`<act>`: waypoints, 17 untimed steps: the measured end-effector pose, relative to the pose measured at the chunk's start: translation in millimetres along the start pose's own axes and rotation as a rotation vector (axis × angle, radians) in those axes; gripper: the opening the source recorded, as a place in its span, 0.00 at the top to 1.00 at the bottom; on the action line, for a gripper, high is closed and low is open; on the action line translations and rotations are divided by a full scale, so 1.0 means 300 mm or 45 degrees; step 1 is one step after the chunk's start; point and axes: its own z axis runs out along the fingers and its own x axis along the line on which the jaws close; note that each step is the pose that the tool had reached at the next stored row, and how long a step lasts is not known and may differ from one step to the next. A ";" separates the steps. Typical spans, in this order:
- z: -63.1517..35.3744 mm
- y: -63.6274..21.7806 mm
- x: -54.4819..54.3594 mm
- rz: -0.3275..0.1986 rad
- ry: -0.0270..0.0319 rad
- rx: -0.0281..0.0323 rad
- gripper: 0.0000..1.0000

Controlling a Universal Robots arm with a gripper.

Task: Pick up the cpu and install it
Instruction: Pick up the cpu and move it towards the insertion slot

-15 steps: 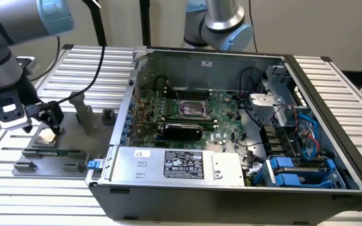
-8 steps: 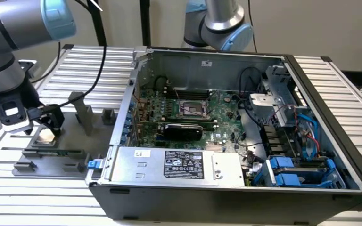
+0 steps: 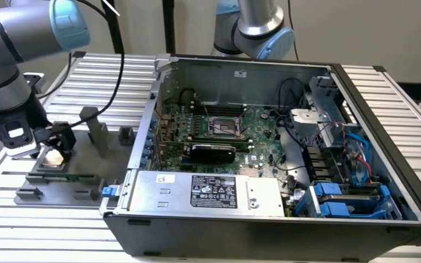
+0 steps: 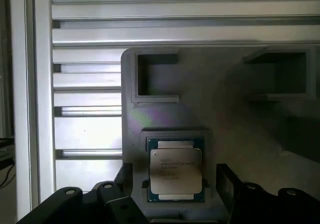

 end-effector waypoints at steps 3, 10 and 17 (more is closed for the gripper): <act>0.009 0.000 0.000 0.000 0.0001 0.0001 0.23; 0.018 0.003 0.000 0.000 0.0001 0.0000 0.23; 0.020 0.007 -0.003 0.000 0.0002 0.0000 0.23</act>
